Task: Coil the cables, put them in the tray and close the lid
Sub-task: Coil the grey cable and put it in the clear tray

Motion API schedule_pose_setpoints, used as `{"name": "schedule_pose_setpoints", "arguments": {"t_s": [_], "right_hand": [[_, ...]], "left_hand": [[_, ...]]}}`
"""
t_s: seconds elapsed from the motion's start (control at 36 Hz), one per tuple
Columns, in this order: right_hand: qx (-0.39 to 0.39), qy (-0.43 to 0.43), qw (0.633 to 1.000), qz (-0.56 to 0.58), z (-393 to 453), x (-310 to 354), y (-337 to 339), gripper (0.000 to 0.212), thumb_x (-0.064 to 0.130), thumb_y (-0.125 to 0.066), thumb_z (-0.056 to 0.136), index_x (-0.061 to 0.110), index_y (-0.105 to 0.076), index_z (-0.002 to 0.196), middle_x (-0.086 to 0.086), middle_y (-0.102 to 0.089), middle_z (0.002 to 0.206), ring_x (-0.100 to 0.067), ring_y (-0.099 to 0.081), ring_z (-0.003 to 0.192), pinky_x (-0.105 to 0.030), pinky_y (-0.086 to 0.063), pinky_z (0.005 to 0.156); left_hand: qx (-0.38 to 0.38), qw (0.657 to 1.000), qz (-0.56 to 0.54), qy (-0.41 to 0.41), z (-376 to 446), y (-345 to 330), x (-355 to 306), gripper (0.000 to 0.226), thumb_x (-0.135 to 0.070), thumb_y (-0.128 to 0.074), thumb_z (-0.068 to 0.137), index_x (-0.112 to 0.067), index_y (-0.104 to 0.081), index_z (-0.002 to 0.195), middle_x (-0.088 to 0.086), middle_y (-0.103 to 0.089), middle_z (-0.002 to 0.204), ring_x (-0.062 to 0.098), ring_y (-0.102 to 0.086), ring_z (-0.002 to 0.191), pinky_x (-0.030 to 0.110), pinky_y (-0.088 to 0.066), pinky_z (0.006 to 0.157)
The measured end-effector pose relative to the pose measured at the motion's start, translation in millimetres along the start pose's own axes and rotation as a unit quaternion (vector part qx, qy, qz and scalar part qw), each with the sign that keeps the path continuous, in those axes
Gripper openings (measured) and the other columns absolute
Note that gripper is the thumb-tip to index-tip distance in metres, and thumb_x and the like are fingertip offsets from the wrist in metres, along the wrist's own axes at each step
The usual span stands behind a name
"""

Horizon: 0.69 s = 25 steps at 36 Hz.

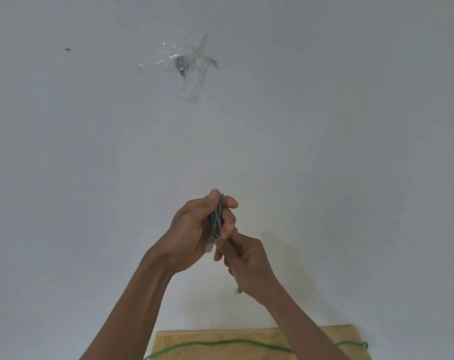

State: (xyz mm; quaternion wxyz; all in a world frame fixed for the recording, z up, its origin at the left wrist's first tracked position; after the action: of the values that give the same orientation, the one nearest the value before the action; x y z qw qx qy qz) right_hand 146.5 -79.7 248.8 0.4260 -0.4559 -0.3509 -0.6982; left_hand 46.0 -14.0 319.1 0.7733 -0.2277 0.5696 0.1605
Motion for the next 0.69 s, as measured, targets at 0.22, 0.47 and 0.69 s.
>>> {"name": "schedule_pose_setpoints", "arguments": {"t_s": [0.22, 0.47, 0.69], "right_hand": [[-0.028, 0.102, 0.984, -0.143, -13.2, 16.6, 6.9, 0.008, 0.019, -0.07, 0.09, 0.018, -0.078, 0.092, 0.009, -0.072, 0.074, -0.008, -0.059, 0.055, -0.022, -0.047, 0.051], [0.042, 0.36, 0.815, -0.452, 6.7, 77.8, 33.7, 0.013, 0.025, -0.061, 0.092, 0.029, -0.073, 0.097, 0.013, -0.071, 0.085, -0.011, -0.061, 0.072, -0.028, -0.051, 0.055], [0.109, 0.215, 0.942, -0.234, 52.9, 90.7, 47.1, 0.01, 0.019, -0.08, 0.08, 0.012, -0.076, 0.086, 0.011, -0.069, 0.076, -0.008, -0.064, 0.069, -0.024, -0.051, 0.067]], "left_hand": [[-0.051, 0.987, 0.151, -0.025, 3.0, 19.2, 0.5, 0.048, -0.041, -0.038, 0.104, -0.003, -0.067, 0.105, 0.01, -0.065, 0.081, 0.018, -0.053, 0.067, 0.041, -0.043, 0.081], [-0.021, 0.98, 0.197, 0.021, -5.2, 26.3, 17.3, 0.061, -0.052, -0.029, 0.105, -0.008, -0.07, 0.099, 0.022, -0.065, 0.087, 0.045, -0.05, 0.076, 0.041, -0.041, 0.079], [0.036, 0.994, 0.074, 0.065, -9.7, -1.8, 25.7, 0.082, -0.066, -0.012, 0.096, -0.009, -0.071, 0.091, 0.017, -0.063, 0.069, 0.026, -0.049, 0.064, 0.043, -0.037, 0.075]]}}
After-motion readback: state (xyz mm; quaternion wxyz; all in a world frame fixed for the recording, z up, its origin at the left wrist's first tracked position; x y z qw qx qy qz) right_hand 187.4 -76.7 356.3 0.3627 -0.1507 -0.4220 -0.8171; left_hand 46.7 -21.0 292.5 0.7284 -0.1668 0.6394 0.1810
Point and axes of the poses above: each hand's wrist, its own z-axis towards the middle knuckle, its own y-axis out of the back of the hand, x = y × z, the point moved 3 cm from there along z, towards the middle knuckle
